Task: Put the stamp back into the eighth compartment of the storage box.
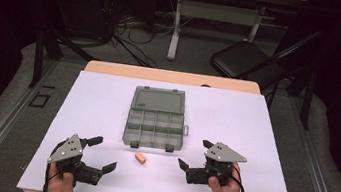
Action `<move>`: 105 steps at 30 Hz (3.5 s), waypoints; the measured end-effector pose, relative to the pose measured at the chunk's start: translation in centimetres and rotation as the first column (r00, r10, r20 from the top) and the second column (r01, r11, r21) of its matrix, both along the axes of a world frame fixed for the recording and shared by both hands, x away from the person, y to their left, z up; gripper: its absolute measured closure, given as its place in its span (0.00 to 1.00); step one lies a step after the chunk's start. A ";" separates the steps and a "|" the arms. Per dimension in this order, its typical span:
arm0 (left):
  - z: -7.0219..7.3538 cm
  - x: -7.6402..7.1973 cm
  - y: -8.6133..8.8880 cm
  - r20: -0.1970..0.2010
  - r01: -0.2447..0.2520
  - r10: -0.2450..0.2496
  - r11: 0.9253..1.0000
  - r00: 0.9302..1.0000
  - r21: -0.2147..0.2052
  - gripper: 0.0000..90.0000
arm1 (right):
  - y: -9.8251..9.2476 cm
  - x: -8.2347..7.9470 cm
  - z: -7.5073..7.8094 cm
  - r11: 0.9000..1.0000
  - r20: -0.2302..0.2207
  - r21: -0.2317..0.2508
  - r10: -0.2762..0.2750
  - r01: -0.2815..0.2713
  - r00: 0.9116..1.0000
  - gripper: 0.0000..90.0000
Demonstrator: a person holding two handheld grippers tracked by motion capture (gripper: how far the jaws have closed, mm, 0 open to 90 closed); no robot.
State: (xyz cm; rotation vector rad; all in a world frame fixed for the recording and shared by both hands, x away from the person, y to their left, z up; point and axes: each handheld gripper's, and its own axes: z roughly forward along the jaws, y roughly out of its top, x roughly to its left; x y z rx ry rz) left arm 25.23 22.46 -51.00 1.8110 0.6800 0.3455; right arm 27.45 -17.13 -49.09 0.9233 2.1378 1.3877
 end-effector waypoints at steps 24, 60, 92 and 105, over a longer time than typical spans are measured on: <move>-0.2 0.1 -0.2 -0.012 0.001 -0.001 1.000 1.000 0.013 0.04 | 3.8 2.4 -0.7 0.999 -0.099 -0.012 0.050 -0.051 0.994 0.00; -0.3 0.3 -0.2 -0.013 0.002 -0.002 1.000 1.000 0.028 0.04 | 9.0 3.2 -2.3 0.993 -0.108 -0.011 0.117 -0.119 0.987 0.16; -0.4 0.4 -0.1 -0.026 0.003 -0.002 1.000 1.000 0.030 0.04 | 11.1 3.2 -4.0 0.986 -0.147 0.000 0.167 -0.169 0.975 0.35; -0.5 0.5 -0.2 -0.029 0.001 0.000 0.999 1.000 0.035 0.04 | 11.5 3.4 -5.2 0.985 -0.171 -0.005 0.170 -0.173 0.971 0.44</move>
